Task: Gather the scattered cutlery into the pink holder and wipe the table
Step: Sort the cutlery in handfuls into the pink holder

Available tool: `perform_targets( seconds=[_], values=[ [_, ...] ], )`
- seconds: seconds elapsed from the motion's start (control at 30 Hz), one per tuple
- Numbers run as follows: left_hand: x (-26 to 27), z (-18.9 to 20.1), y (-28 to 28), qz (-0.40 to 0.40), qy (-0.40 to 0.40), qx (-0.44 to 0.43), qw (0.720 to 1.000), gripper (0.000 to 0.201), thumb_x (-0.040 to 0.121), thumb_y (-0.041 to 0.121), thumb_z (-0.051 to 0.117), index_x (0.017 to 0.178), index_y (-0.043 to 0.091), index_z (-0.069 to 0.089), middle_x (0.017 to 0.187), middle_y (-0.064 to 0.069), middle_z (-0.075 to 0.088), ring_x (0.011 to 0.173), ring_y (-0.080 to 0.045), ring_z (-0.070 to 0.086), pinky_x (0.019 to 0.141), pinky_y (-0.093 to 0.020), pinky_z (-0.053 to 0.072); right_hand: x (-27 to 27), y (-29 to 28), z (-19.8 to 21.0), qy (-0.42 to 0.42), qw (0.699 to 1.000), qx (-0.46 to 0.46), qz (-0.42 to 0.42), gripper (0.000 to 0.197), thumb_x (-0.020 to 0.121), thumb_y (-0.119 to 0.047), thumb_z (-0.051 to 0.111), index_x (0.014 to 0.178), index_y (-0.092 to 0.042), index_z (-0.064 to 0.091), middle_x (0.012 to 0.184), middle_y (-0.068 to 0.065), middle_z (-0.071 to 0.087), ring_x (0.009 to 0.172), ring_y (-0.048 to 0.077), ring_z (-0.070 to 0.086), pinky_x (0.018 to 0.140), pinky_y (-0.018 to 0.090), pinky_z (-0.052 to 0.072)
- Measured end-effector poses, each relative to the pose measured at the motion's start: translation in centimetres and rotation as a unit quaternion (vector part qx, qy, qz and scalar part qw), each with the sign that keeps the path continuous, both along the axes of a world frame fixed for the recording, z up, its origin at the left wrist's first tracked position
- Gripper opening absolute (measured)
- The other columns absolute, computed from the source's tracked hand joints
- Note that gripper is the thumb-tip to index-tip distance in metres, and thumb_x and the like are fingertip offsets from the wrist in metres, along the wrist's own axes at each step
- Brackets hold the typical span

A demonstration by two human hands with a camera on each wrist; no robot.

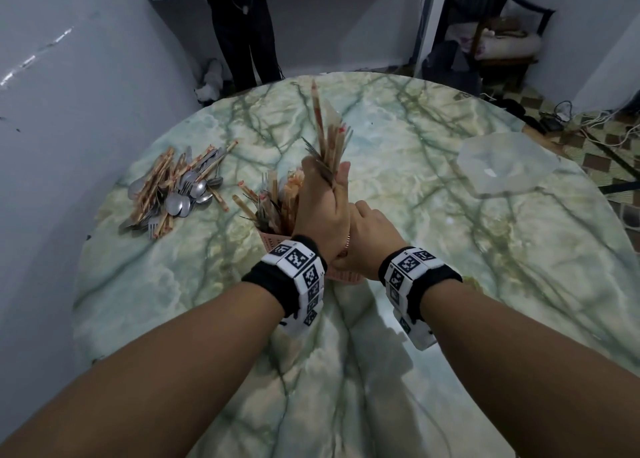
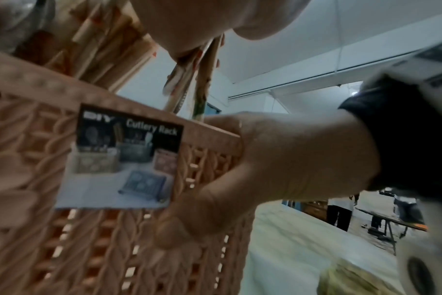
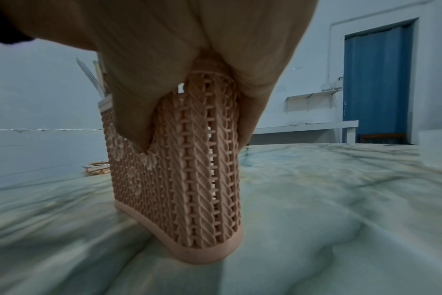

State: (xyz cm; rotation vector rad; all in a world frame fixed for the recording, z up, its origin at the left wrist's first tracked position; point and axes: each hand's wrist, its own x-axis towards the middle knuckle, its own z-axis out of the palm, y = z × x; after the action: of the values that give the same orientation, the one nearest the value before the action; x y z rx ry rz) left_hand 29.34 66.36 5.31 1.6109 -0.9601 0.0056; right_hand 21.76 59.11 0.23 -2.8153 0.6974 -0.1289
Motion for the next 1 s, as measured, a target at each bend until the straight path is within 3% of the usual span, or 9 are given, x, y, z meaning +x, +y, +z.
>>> perform_targets(
  seconds=[0.07, 0.17, 0.27, 0.33, 0.4, 0.57, 0.7, 0.87, 1.0],
  values=[
    [-0.2, 0.6, 0.0, -0.009, -0.015, -0.016, 1.000, 0.012, 0.107, 0.030, 0.043, 0.110, 0.030, 0.031, 0.088, 0.000, 0.058, 0.070, -0.010, 0.056, 0.069, -0.017, 0.041, 0.1, -0.1, -0.1, 0.009, 1.000, 0.004, -0.006, 0.069, 0.072, -0.055, 0.072, 0.126, -0.017, 0.051, 0.113, 0.000, 0.052, 0.104, 0.021, 0.047, 0.092, 0.035, 0.042],
    [0.6, 2.5, -0.3, 0.022, -0.036, -0.053, 0.998, 0.021, 0.107, 0.030, 0.043, 0.108, 0.040, 0.024, 0.077, -0.003, 0.064, 0.065, -0.012, 0.065, 0.061, -0.022, 0.049, -0.2, -0.1, 0.1, 0.008, 0.999, 0.027, -0.022, 0.074, 0.070, -0.061, 0.073, 0.125, -0.019, 0.048, 0.114, 0.000, 0.050, 0.101, 0.021, 0.050, 0.095, 0.036, 0.045],
    [1.5, 3.4, -0.3, 0.007, -0.057, -0.061, 0.997, 0.013, 0.107, 0.025, 0.042, 0.112, 0.028, 0.030, 0.068, -0.002, 0.065, 0.059, -0.005, 0.068, 0.056, -0.029, 0.056, -0.6, 0.1, 0.3, 0.001, 0.999, 0.035, -0.026, 0.080, 0.074, -0.056, 0.079, 0.134, -0.016, 0.044, 0.122, 0.003, 0.050, 0.105, 0.024, 0.053, 0.096, 0.034, 0.041],
    [1.8, 2.8, 0.0, 0.019, -0.052, -0.030, 0.998, 0.014, 0.107, 0.035, 0.043, 0.113, 0.026, 0.033, 0.060, -0.003, 0.063, 0.050, -0.012, 0.064, 0.050, -0.038, 0.054, -0.7, 0.2, 0.5, -0.006, 0.999, 0.033, -0.027, 0.083, 0.073, -0.056, 0.080, 0.137, -0.017, 0.044, 0.124, 0.004, 0.050, 0.107, 0.024, 0.054, 0.097, 0.033, 0.041],
    [1.6, 1.7, 0.4, 0.026, -0.045, 0.002, 0.999, 0.019, 0.106, 0.042, 0.042, 0.113, 0.026, 0.034, 0.058, -0.001, 0.058, 0.046, -0.016, 0.059, 0.046, -0.040, 0.050, -0.6, 0.3, 0.6, -0.006, 0.999, 0.031, -0.024, 0.081, 0.073, -0.055, 0.080, 0.134, -0.015, 0.046, 0.121, 0.003, 0.050, 0.106, 0.023, 0.052, 0.097, 0.033, 0.041],
    [-0.1, -0.7, 0.9, -0.016, -0.008, 0.037, 0.999, 0.020, 0.106, 0.038, 0.044, 0.106, 0.020, 0.035, 0.070, 0.004, 0.053, 0.054, -0.007, 0.053, 0.055, -0.032, 0.046, -0.3, 0.5, 0.6, 0.005, 1.000, 0.007, -0.012, 0.074, 0.073, -0.052, 0.077, 0.129, -0.012, 0.051, 0.112, 0.002, 0.054, 0.104, 0.022, 0.048, 0.093, 0.039, 0.044],
    [0.3, -2.8, 0.9, -0.020, 0.052, 0.088, 0.995, 0.019, 0.106, 0.041, 0.044, 0.103, 0.023, 0.036, 0.079, 0.001, 0.059, 0.071, -0.018, 0.062, 0.069, -0.037, 0.052, -0.2, 0.5, 0.7, 0.004, 1.000, 0.000, -0.003, 0.085, 0.073, -0.055, 0.077, 0.137, -0.008, 0.049, 0.113, 0.005, 0.056, 0.104, 0.025, 0.049, 0.091, 0.041, 0.045],
    [1.0, -3.0, 0.4, 0.000, 0.089, 0.128, 0.988, 0.014, 0.102, 0.029, 0.055, 0.101, 0.015, 0.054, 0.088, -0.001, 0.062, 0.084, -0.019, 0.060, 0.077, -0.029, 0.041, -0.4, 0.4, 0.8, 0.015, 1.000, 0.006, -0.006, 0.092, 0.075, -0.053, 0.076, 0.147, -0.007, 0.040, 0.123, 0.005, 0.055, 0.112, 0.024, 0.048, 0.098, 0.040, 0.042],
    [0.9, -3.1, 0.6, 0.028, 0.128, 0.132, 0.982, 0.014, 0.092, 0.022, 0.064, 0.099, 0.011, 0.064, 0.089, -0.003, 0.069, 0.087, -0.020, 0.065, 0.084, -0.033, 0.050, -0.5, 0.5, 1.1, 0.010, 1.000, 0.018, -0.010, 0.076, 0.076, -0.045, 0.078, 0.135, -0.007, 0.049, 0.119, 0.008, 0.056, 0.112, 0.027, 0.049, 0.096, 0.040, 0.041]
  ],
)
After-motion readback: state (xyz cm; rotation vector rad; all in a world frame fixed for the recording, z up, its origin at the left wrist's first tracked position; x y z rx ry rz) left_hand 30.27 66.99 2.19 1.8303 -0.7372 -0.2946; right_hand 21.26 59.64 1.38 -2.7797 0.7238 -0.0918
